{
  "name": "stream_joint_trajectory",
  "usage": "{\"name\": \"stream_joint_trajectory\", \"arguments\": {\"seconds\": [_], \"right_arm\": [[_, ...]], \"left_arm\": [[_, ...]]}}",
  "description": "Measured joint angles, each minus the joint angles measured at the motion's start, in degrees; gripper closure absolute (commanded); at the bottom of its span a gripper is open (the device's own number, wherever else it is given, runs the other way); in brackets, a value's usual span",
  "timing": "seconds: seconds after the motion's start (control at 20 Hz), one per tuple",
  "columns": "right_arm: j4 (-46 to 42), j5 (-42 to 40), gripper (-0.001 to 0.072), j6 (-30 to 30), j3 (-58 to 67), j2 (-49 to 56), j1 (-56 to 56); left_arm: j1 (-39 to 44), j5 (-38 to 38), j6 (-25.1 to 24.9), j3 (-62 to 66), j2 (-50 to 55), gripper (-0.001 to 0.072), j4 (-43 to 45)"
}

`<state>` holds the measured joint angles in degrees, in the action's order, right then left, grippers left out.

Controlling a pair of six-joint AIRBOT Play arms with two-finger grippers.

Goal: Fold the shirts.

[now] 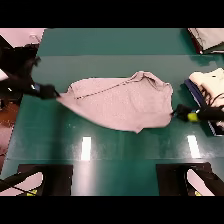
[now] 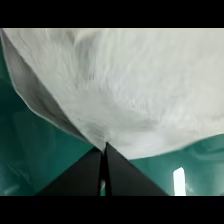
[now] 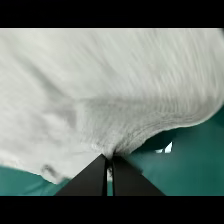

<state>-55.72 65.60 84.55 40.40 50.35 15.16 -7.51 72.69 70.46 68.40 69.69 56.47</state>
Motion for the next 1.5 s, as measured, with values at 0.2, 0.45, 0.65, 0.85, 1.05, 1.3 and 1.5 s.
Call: {"name": "stream_joint_trajectory", "arguments": {"seconds": [0.2, 0.45, 0.65, 0.85, 1.05, 1.3, 1.5], "right_arm": [[0.0, -0.02, 0.0694, -0.87, 21.03, -1.53, 0.26], [-1.51, 1.77, 0.0695, -1.84, 49.96, 0.17, 0.28], [-5.07, 6.03, 0.0695, -2.14, 69.96, 1.68, 0.28], [-9.38, 8.37, 0.0697, -2.16, 78.58, -0.37, 0.28], [-14.53, 8.9, 0.0697, -1.51, 76.02, -4.02, 0.28], [-16.7, 22.01, 0.0697, -0.48, 78.51, 6.1, 0.28], [-17.35, 32.09, 0.0697, 2.1, 73.18, 18.51, 0.28]], "left_arm": [[0.0, 4.2, 4.0, 22.6, -0.02, 0.0687, 0.0], [-0.02, 7.06, 7.93, 48.39, -2.25, 0.0687, 0.0], [-0.02, 4.92, 9.2, 54.75, -10.62, 0.0687, 0.11], [0.0, 1.66, 9.6, 56.39, -19.61, 0.0687, 0.13], [0.02, 1.03, 10.16, 55.32, -23.85, 0.0687, 2.36], [0.02, 4.7, 11.63, 38.88, -22.03, 0.0686, 6.27], [0.02, 6.97, 11.78, 22.67, -13.94, 0.0686, 6.25]]}}
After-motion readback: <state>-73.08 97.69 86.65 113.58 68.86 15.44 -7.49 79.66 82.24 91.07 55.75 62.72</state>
